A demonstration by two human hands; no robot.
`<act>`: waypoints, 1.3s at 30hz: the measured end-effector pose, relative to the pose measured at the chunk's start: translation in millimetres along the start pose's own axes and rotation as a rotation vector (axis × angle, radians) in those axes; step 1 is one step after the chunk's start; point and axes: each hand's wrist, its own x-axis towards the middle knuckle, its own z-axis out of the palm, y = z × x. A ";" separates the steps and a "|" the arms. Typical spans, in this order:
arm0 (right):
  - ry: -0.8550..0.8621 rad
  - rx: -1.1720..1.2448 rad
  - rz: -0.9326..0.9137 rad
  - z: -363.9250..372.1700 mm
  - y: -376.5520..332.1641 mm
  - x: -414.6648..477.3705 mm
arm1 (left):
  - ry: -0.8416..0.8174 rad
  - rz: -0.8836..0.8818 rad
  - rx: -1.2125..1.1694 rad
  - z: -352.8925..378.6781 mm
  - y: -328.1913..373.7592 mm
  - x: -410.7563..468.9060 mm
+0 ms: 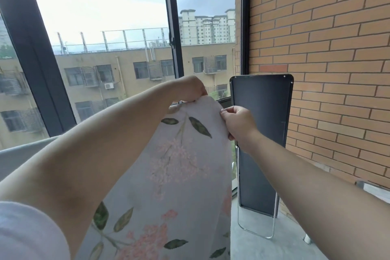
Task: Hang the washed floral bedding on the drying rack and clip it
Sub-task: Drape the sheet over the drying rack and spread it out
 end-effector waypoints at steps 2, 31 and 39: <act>-0.015 0.001 0.018 3.4 13.9 3.8 | 0.023 -0.034 -0.015 11.2 -3.9 9.8; -0.098 -0.105 -0.067 -3.3 20.5 28.2 | 0.344 -0.274 0.609 27.5 3.6 -86.1; 0.172 -0.268 -0.640 34.3 12.0 -22.2 | 0.638 -0.616 0.711 26.0 -38.8 -197.1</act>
